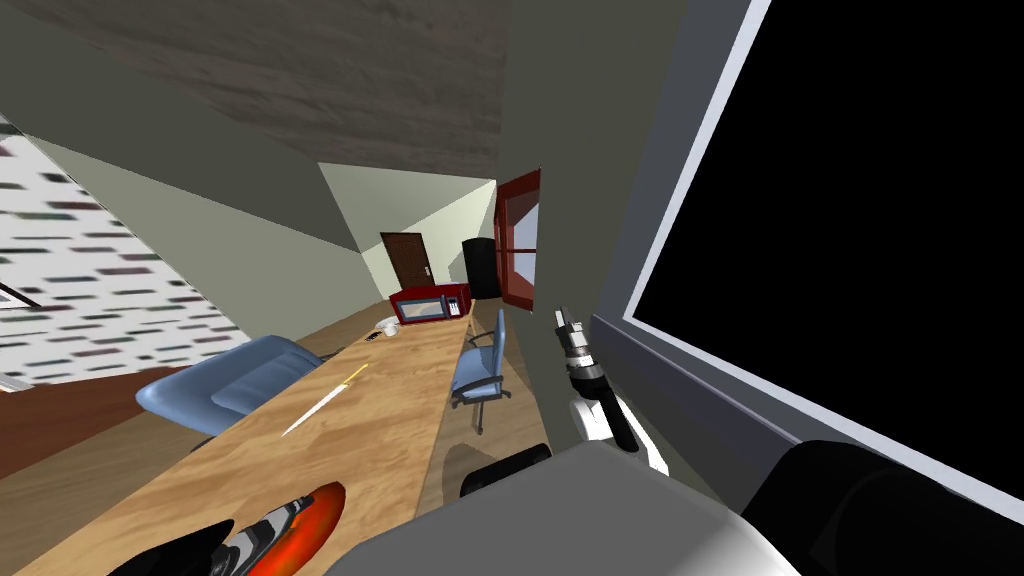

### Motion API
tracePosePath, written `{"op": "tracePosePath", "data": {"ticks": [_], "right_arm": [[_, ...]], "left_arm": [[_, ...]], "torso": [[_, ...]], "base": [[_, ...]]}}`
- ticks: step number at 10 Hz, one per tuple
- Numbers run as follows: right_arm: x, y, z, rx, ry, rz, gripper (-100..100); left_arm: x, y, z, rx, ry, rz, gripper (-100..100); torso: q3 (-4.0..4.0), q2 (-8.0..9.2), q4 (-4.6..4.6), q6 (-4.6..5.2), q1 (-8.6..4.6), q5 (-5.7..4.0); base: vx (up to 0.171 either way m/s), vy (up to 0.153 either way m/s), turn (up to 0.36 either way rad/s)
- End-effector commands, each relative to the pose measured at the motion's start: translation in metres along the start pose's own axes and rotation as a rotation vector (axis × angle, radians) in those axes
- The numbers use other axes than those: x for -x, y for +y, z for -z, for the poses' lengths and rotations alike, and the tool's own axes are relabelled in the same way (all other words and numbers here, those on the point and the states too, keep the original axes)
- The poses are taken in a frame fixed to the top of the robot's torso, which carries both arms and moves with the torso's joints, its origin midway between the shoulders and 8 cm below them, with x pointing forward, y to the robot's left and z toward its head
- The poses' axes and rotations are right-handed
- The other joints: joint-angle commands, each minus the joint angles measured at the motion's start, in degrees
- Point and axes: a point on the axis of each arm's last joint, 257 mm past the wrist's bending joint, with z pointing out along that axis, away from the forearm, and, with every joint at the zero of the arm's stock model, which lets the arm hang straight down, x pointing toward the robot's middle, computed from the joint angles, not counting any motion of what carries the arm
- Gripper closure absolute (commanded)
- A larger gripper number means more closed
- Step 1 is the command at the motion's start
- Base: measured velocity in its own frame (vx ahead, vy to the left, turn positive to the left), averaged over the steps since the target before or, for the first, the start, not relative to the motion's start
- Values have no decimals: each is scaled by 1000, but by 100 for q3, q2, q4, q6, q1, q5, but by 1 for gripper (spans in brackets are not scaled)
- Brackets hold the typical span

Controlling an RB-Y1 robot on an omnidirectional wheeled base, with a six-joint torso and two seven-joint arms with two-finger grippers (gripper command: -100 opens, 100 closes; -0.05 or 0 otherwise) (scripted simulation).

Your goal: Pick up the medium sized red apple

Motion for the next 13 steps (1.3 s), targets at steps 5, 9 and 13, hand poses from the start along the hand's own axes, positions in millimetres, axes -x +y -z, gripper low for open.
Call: {"op": "tracePosePath", "data": {"ticks": [5, 9, 13], "right_arm": [[0, 0, 0, 0, 0, 0, 0], [0, 0, 0, 0, 0, 0, 0], [0, 0, 0, 0, 0, 0, 0]], "left_arm": [[-1, -5, -4, -22, -5, 9, 100], [1, 0, 2, 2, 0, -3, 100], [4, 0, 10, 14, 2, -17, 0]], "torso": [[-11, -10, -13, -24, -10, 0], [-12, -14, -11, -15, -5, 5], [-21, -30, -14, -12, -28, -2]], "base": [[-17, 21, -21], [8, -9, 32], [42, -50, 46]]}}
